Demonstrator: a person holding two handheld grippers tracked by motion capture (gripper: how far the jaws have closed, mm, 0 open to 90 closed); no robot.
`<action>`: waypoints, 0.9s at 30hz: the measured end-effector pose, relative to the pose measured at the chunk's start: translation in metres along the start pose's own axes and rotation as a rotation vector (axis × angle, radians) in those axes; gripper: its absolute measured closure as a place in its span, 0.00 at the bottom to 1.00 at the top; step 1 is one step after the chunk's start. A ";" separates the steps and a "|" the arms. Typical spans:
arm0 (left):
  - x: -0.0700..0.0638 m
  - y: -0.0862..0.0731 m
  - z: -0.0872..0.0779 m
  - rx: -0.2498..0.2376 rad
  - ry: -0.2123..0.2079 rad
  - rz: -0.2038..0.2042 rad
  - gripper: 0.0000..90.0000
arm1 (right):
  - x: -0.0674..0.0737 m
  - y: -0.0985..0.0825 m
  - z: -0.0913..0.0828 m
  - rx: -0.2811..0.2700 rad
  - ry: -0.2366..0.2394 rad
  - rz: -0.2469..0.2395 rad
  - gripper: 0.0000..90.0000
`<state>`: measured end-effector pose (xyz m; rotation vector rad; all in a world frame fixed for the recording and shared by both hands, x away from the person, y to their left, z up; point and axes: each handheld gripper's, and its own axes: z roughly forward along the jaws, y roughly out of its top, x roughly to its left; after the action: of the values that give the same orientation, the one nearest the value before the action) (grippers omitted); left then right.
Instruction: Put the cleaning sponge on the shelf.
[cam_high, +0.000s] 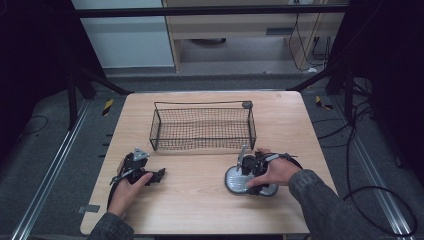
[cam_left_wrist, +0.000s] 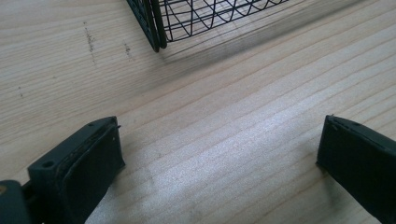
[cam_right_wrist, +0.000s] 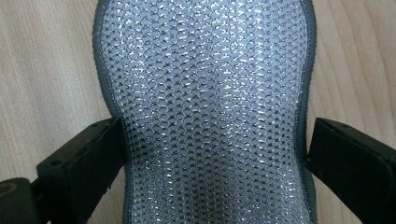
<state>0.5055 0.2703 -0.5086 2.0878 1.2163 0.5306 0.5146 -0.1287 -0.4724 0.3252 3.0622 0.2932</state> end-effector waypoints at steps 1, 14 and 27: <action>0.000 0.000 0.000 0.000 0.000 0.000 0.00 | 0.000 0.000 0.000 0.002 0.001 0.002 0.03; 0.000 0.000 0.000 0.000 -0.001 0.001 0.00 | 0.000 0.001 0.008 0.020 0.037 0.010 0.03; 0.000 0.000 0.000 0.003 -0.002 0.005 0.00 | 0.007 0.003 0.010 0.029 -0.015 0.033 0.01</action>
<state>0.5057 0.2705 -0.5084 2.0935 1.2120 0.5296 0.5086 -0.1228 -0.4814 0.3783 3.0517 0.2475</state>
